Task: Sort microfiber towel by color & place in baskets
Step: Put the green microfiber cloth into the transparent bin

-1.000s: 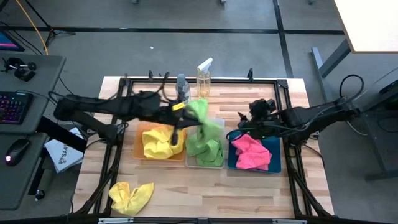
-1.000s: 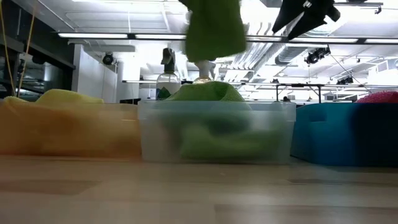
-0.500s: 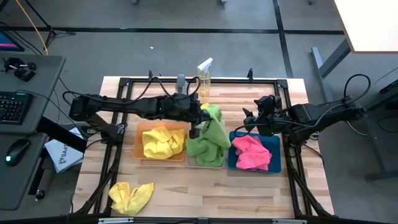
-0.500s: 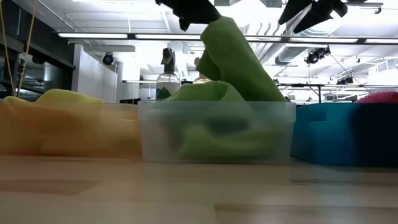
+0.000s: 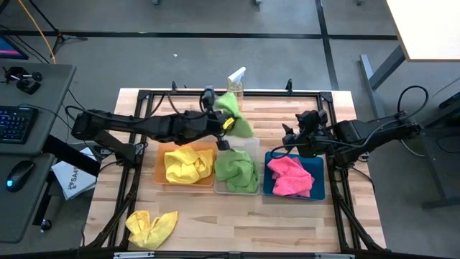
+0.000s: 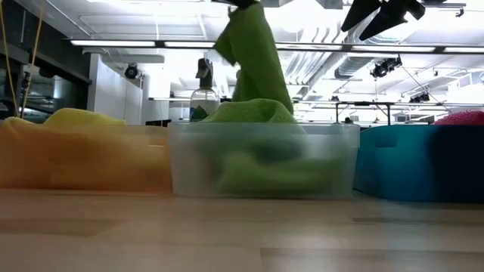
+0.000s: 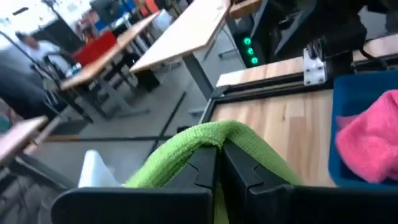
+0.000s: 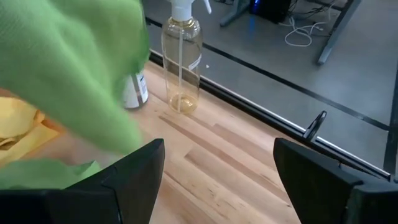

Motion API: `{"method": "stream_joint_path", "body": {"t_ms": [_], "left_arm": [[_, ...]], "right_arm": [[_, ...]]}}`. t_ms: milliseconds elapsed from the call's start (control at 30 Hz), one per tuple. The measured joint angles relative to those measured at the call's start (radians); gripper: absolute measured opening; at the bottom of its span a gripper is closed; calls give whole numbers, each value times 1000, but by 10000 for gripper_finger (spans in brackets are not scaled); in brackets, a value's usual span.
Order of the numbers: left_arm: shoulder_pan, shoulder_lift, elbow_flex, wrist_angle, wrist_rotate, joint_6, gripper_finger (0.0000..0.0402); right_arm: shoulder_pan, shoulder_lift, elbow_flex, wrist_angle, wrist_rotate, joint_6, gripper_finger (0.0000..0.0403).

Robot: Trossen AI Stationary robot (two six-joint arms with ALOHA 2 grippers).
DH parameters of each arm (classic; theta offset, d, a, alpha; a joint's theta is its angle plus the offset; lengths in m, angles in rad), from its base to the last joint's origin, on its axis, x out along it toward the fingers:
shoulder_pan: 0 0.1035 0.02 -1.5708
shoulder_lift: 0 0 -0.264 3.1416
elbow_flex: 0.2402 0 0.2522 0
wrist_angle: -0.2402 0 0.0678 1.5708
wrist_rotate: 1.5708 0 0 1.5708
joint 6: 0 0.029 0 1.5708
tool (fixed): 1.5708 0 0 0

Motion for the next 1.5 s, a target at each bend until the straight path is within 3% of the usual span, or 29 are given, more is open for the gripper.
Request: {"method": "stream_joint_path", "body": {"t_ms": [133,300,733,833,1000,1067,1167,1333,1500], "left_arm": [[0,15,0,19,39,29,0],[-24,77,-2,-48,76,-45,0],[-189,121,-5,-564,66,-344,0],[-205,107,-5,-591,189,-359,0],[-222,65,-5,-622,565,-303,0],[-224,39,-5,-609,626,-268,0],[-208,14,-5,-547,636,-201,0],[-142,28,-4,-326,632,-100,0],[-48,93,-3,-78,673,-137,0]], "right_arm": [[0,0,0,-1,16,5,298],[0,0,0,-3,14,25,298],[0,0,0,-5,14,50,298],[0,0,0,-5,14,50,298],[0,0,0,-5,11,50,298],[0,0,0,-6,14,50,298],[0,0,0,-6,31,48,298],[0,0,0,-7,51,46,298],[0,0,0,-7,50,49,298]]}}
